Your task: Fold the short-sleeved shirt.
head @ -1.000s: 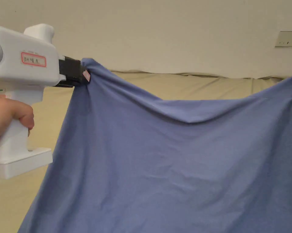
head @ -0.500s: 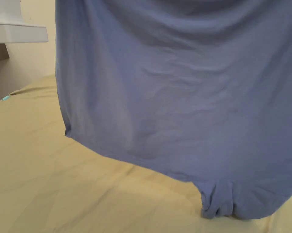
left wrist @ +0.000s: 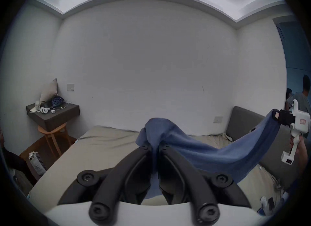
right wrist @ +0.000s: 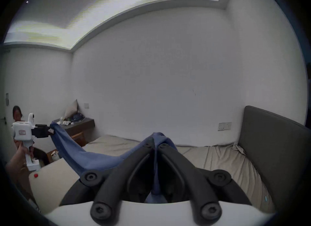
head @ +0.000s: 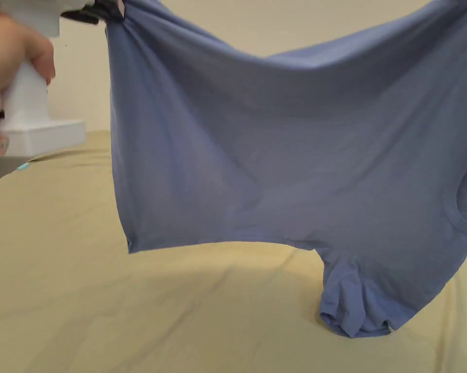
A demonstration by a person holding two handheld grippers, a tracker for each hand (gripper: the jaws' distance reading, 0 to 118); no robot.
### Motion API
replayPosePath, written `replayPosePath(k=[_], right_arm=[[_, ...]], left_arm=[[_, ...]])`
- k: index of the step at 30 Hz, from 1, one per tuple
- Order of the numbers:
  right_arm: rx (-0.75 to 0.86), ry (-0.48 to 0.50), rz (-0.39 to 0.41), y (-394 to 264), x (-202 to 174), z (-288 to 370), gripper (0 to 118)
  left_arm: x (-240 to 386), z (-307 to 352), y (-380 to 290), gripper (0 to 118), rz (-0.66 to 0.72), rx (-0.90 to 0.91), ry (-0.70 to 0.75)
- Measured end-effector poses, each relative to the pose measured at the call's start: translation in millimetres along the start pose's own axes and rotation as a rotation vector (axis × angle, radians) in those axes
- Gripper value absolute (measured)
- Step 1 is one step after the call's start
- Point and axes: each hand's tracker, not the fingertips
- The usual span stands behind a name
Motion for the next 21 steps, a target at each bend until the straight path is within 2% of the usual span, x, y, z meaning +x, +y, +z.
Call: replayPosePath(k=[3,10,14,21], right_arm=[[-0.030,0.044,-0.023,-22.7,-5.9,31.0,3],[-0.116,0.041,-0.056,-98.7,-9.2,123.5,3],[-0.141,0.047,-0.145,-144.4,-7.5,187.0,3],[-0.227,0.055,-0.158,-230.2,-6.8,283.7,3]], left_arm=[[-1.9,28.2,-32.7,6,0.023,-0.033,-0.032],[-11.6,109.9,-116.7,6,0.052,-0.069,-0.072],[-23.3,160.6,-166.8,6,0.093,-0.087,-0.093],[-38.3,241.4,-248.6,6,0.137,-0.159,-0.126]])
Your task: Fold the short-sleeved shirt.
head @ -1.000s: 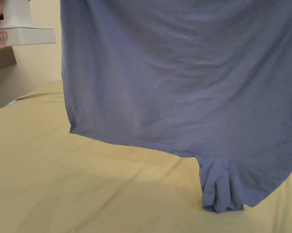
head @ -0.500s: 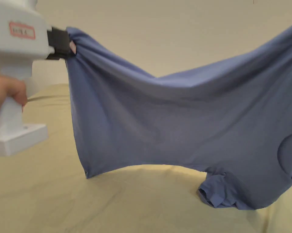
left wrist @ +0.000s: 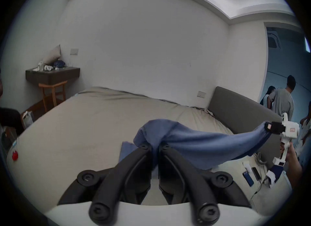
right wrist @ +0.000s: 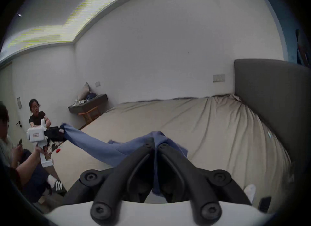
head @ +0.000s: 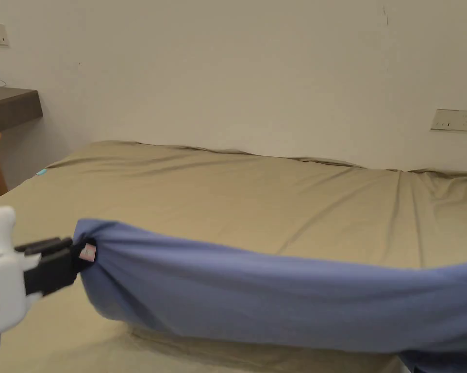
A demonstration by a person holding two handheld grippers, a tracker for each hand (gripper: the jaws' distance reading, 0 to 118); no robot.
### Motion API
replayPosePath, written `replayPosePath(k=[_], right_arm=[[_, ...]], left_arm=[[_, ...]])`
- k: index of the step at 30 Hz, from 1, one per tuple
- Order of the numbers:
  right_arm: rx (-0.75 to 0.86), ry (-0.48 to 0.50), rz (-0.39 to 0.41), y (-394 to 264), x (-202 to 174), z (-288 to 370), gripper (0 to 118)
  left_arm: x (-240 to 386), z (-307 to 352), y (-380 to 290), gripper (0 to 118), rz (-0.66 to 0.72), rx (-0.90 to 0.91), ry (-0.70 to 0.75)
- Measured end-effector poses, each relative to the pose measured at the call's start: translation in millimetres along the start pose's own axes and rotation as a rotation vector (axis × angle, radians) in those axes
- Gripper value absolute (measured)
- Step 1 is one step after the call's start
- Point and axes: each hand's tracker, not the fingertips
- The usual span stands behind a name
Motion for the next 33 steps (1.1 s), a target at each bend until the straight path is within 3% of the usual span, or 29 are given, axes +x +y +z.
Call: replayPosePath(k=[5,13,19,20,21,22,23,26,33], right_arm=[[-0.100,-0.020,-0.075,-76.4,-20.1,33.2,3],[-0.324,-0.070,-0.196,-183.7,-27.7,44.5,3],[-0.398,-0.091,-0.183,-207.6,-22.7,37.9,4],[-0.400,-0.096,-0.191,-206.3,-21.9,34.7,6],[-0.406,-0.098,-0.198,-203.2,-21.4,33.7,35],[-0.422,-0.130,-0.186,-199.1,-22.9,32.7,71],[-0.423,-0.172,-0.161,-195.2,-24.7,33.2,94],[-0.379,-0.186,-0.108,-184.4,-32.7,50.0,96],[-0.344,-0.251,-0.147,-206.4,-73.0,90.8,94]], left_arm=[[1.1,41.7,-64.4,6,-0.001,-0.079,0.018],[-18.7,71.4,-175.8,6,0.108,-0.326,0.092],[-23.2,74.9,-199.7,8,0.124,-0.400,0.117],[-24.9,73.0,-197.9,15,0.147,-0.419,0.116],[-24.3,72.4,-196.0,38,0.172,-0.448,0.145],[-33.3,73.3,-195.6,74,0.181,-0.454,0.191],[-36.0,75.9,-193.0,98,0.186,-0.465,0.226],[-30.8,95.9,-184.7,101,0.213,-0.424,0.241],[30.1,123.1,-201.7,99,0.042,-0.371,0.322]])
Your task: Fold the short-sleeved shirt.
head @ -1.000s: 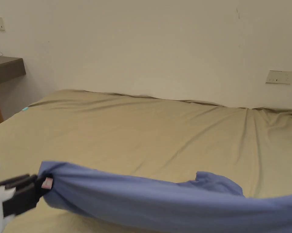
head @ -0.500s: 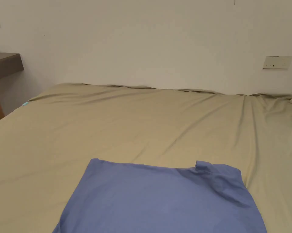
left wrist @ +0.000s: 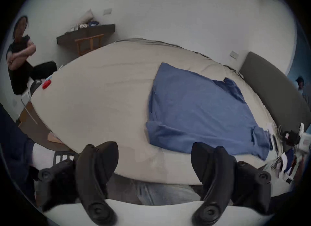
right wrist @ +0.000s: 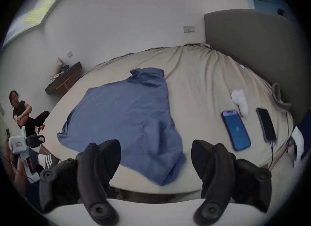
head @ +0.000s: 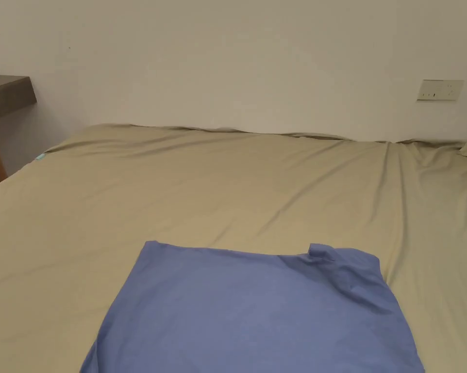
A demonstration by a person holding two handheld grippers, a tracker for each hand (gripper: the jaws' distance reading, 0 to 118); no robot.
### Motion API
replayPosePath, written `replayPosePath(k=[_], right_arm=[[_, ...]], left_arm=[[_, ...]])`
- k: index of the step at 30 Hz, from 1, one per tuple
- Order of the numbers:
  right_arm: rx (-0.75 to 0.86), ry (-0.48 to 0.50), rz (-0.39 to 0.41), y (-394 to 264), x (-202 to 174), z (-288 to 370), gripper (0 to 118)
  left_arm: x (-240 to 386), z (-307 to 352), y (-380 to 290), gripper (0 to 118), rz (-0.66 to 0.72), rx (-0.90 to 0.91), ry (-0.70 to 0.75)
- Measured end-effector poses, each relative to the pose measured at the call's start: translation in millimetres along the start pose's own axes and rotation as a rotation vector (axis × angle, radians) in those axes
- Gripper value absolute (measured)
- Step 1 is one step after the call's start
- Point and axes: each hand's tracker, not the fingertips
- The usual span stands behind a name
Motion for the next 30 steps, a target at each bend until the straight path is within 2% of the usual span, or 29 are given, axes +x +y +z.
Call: replayPosePath(k=[1,2,3,4,5,6,8,11,12,13,14,15,17,23,24,25,26,27,28,29,30], right_arm=[[-0.016,0.008,-0.014,-8.0,-3.9,0.2,89],[-0.038,0.036,-0.022,-16.0,-8.6,-0.1,71],[-0.064,0.062,0.001,-23.3,-13.5,-2.1,29],[-0.072,0.041,0.024,-29.2,-16.5,-5.9,3],[-0.058,-0.029,0.060,-36.1,-21.4,-6.4,3],[-0.091,-0.043,0.090,-38.8,-23.1,-8.7,3],[-0.113,-0.010,0.095,-41.5,-22.6,-12.7,3],[-0.105,-0.002,0.103,-36.0,-21.6,-13.5,3],[-0.101,0.000,0.109,-34.3,-18.0,-16.1,3],[-0.096,-0.001,0.113,-31.4,-16.6,-18.0,3],[-0.095,0.001,0.116,-27.1,-15.2,-20.2,3],[-0.095,0.006,0.119,-23.0,-14.1,-22.2,3],[-0.098,0.010,0.127,-17.7,-13.5,-27.0,3],[-0.120,0.012,0.118,-12.2,-8.6,-39.9,3],[-0.125,0.006,0.111,-13.0,-9.0,-42.7,3],[-0.132,0.000,0.106,-12.9,-7.1,-45.6,3],[-0.144,-0.009,0.096,-12.3,-4.4,-49.2,5],[-0.158,-0.023,0.091,-11.8,-1.1,-53.8,21],[-0.178,-0.024,0.088,-9.9,-1.8,-56.6,46],[-0.215,-0.019,0.085,-10.3,0.2,-63.2,77],[-0.252,-0.015,0.090,-12.0,2.4,-70.3,94]], left_arm=[[6.8,1.4,-6.7,88,0.008,-0.002,-0.015],[11.9,0.1,-13.0,59,0.012,0.013,-0.052],[16.8,-4.4,-18.1,7,0.013,0.000,-0.055],[21.3,-9.8,-21.8,0,0.007,-0.018,-0.045],[24.0,-11.9,-25.9,0,0.003,-0.034,-0.033],[24.8,-15.2,-27.8,0,-0.007,-0.066,-0.070],[27.8,-18.5,-26.1,0,-0.017,-0.063,-0.053],[29.8,-29.4,-10.4,1,-0.115,-0.040,0.033],[29.2,-35.3,-3.0,11,-0.148,-0.034,0.053],[27.9,-41.4,3.5,31,-0.164,-0.030,0.063],[25.1,-51.2,10.3,66,-0.145,-0.038,0.041],[21.9,-61.7,17.1,89,-0.139,-0.055,0.037],[16.7,-79.8,25.1,89,-0.109,-0.097,-0.020],[14.8,-133.0,28.7,88,-0.149,-0.201,0.056],[13.3,-132.2,27.3,76,-0.122,-0.190,0.039],[11.8,-128.5,25.8,50,-0.081,-0.170,0.001],[11.0,-125.0,24.9,17,-0.049,-0.152,-0.041],[12.5,-121.1,23.2,9,-0.035,-0.133,-0.054],[14.4,-119.2,22.4,9,-0.053,-0.136,-0.024],[15.4,-114.6,22.1,9,-0.064,-0.134,-0.013],[14.0,-112.9,21.7,9,-0.064,-0.133,-0.009]])
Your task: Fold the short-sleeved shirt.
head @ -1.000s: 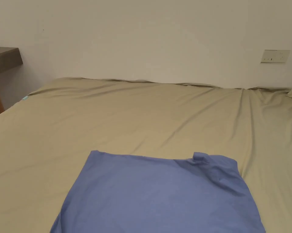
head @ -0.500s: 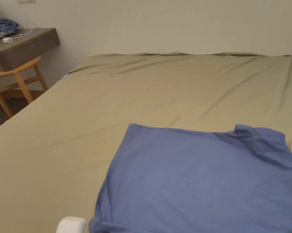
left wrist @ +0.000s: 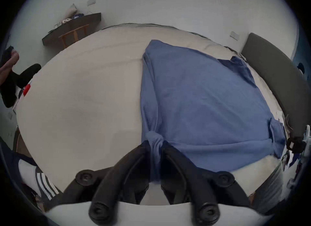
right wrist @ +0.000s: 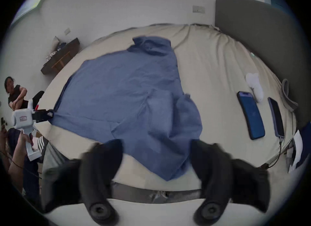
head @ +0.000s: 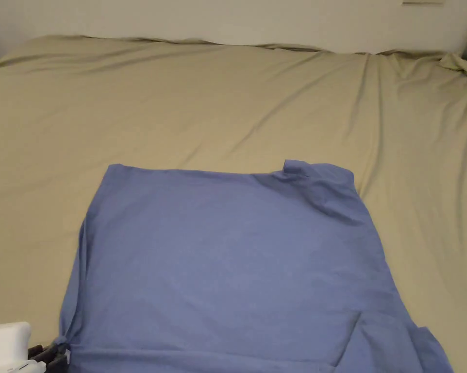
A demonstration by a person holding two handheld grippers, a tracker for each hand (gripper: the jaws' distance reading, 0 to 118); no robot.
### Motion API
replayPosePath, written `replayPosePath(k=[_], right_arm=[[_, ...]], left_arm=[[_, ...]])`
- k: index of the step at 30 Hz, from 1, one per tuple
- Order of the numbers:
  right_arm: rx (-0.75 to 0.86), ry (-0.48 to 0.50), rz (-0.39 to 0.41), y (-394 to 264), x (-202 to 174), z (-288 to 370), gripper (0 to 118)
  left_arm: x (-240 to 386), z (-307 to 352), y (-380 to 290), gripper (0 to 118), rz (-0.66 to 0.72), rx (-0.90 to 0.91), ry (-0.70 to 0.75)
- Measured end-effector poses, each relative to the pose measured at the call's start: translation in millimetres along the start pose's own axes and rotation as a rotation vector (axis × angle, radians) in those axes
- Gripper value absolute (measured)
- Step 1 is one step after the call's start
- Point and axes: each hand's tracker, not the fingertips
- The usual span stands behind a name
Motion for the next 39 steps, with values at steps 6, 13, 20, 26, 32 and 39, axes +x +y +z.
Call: replayPosePath(k=[6,13,20,26,32,39], right_arm=[[-0.008,-0.014,0.095,-8.7,-8.9,-36.9,81],[0.093,-0.018,-0.015,-4.0,-9.5,-8.9,6],[0.244,0.009,0.035,38.7,-18.5,16.5,6],[0.280,-0.004,0.133,115.9,-10.9,-11.2,6],[0.113,0.010,0.172,173.0,3.0,-87.0,6],[0.054,-0.004,0.128,173.3,3.4,-116.4,76]], left_arm=[[-11.3,0.0,-2.1,9,0.052,0.001,-0.023],[-13.7,5.3,0.0,9,0.089,-0.001,-0.036],[-9.5,29.6,26.4,9,0.133,0.073,-0.058],[-7.1,25.2,91.3,9,0.115,0.090,-0.068],[-1.4,-44.9,153.9,9,0.011,-0.017,-0.068],[-7.3,-95.0,163.4,70,0.012,-0.113,-0.013]])
